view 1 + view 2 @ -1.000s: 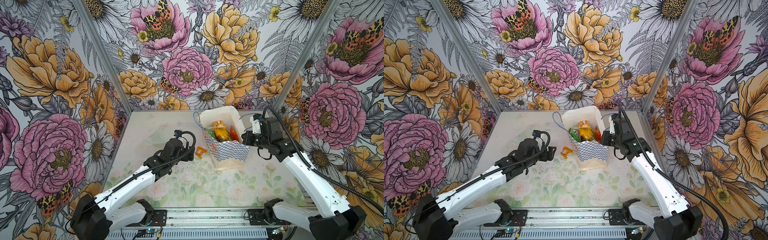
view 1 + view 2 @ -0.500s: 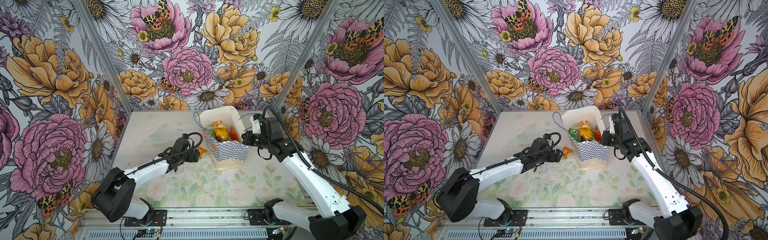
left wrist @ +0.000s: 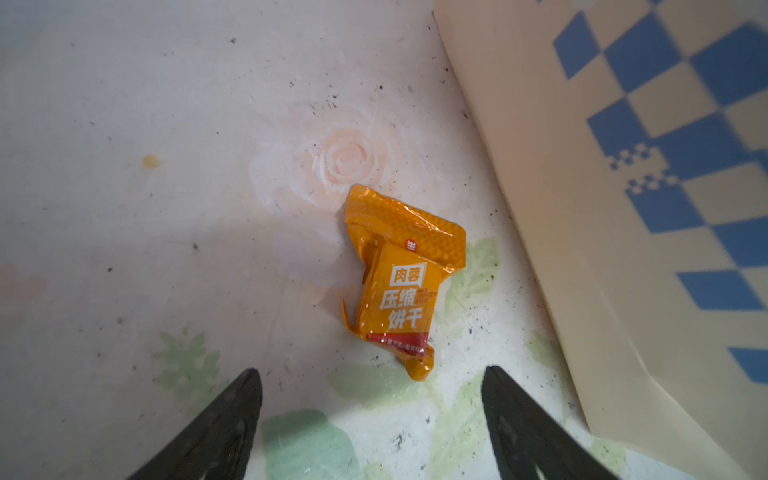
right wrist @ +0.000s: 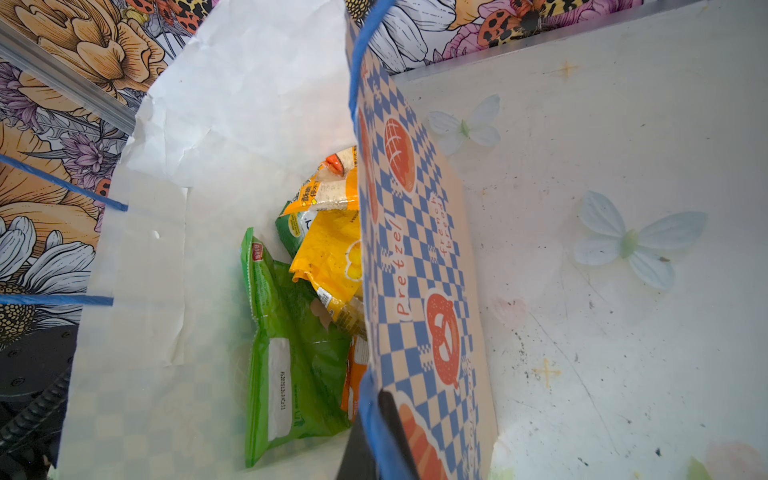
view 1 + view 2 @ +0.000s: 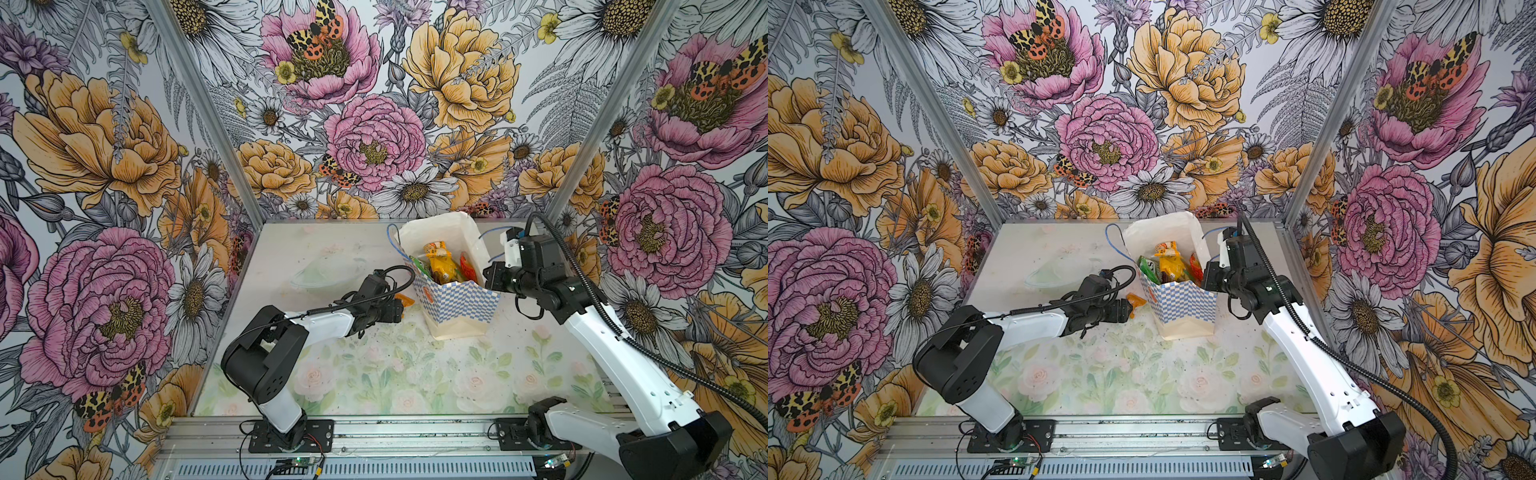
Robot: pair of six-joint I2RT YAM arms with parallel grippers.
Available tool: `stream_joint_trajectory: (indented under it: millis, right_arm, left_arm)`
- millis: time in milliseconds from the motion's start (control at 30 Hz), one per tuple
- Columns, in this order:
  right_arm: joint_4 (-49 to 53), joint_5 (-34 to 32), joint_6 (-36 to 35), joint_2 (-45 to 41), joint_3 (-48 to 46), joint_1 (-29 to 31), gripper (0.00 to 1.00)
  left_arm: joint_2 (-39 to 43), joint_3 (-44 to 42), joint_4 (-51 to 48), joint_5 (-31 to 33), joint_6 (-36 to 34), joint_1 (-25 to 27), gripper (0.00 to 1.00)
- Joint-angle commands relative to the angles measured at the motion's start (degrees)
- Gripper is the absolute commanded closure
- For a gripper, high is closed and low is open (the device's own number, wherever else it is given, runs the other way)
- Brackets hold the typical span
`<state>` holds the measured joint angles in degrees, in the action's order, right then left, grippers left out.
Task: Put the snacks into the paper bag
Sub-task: 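Close the left gripper on the small orange candy, then lift the orange candy with the left gripper over the paper bag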
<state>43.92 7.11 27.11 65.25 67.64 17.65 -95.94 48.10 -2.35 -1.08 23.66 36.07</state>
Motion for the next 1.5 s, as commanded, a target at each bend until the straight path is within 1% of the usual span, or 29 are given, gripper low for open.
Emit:
stream_joint_trajectory:
  millis: [0, 67, 167, 267, 333, 367, 500, 633, 700, 767, 900, 1167, 1267, 1333, 1467]
  right_arm:
    - [-2.26, -0.25, -0.37, -2.02, 0.12, -0.19, 1.00]
    - [-2.26, -0.18, -0.35, -2.01, 0.08, -0.18, 1.00]
    - [-2.17, -0.15, -0.46, -2.06, 0.13, -0.18, 1.00]
    - [-2.17, -0.09, -0.54, -2.06, 0.22, -0.18, 1.00]
    - [-2.13, -0.08, -0.52, -2.06, 0.30, -0.26, 1.00]
    - [-2.17, -0.08, -0.52, -2.06, 0.30, -0.27, 1.00]
    - [-2.17, 0.10, -0.55, -1.75, 0.22, -0.26, 1.00]
    - [-2.17, 0.18, -0.57, -1.97, 0.21, -0.39, 1.00]
    - [-2.17, 0.12, -0.53, -2.11, 0.21, -0.40, 1.00]
    - [-2.17, 0.17, -0.52, -2.16, 0.22, -0.36, 1.00]
    - [-2.17, 0.27, -0.51, -2.06, 0.34, -0.40, 1.00]
    - [-1.98, 0.33, -0.52, -2.15, 0.39, -0.40, 1.00]
    - [-1.67, 0.27, -0.52, -2.15, 0.62, -0.41, 1.00]
    - [-1.47, 0.43, -0.53, -2.15, 0.83, -0.40, 1.00]
    - [-1.38, 0.28, -0.53, -2.15, 0.58, -0.36, 1.00]
  left_arm:
    - [-2.31, 2.90, 3.01, 0.51, -0.41, 1.23, 0.19]
    - [-3.81, 4.31, 2.54, 1.48, -0.46, 1.85, 0.24]
    - [-6.01, 6.99, 0.58, 3.81, -1.22, 3.31, 0.28]
    - [-7.78, 9.69, -2.84, 7.85, -1.39, 4.60, 0.34]
    - [-7.80, 10.18, -3.70, 8.44, -0.87, 4.62, 0.39]
    - [-9.80, 10.14, -3.67, 8.77, -0.60, 4.70, 0.41]
    - [-10.76, 10.66, -4.74, 9.54, -0.46, 4.69, 0.48]
    - [-12.00, 12.31, -8.00, 11.17, -0.38, 4.36, 0.54]
    - [-12.10, 12.18, -8.42, 11.71, -0.11, 4.03, 0.59]
    - [-11.40, 11.12, -7.27, 11.38, 0.16, 3.83, 0.62]
    - [-10.40, 10.14, -6.74, 11.44, 0.45, 3.76, 0.65]
    - [-8.91, 7.51, -4.61, 11.40, 1.17, 3.48, 0.67]
    - [-5.08, 4.99, -2.47, 11.19, 2.27, 3.23, 0.70]
    - [-1.17, 1.25, 0.24, 12.65, 4.33, 3.49, 0.70]
    - [7.50, -6.41, 5.04, 12.62, 7.90, 3.57, 0.72]
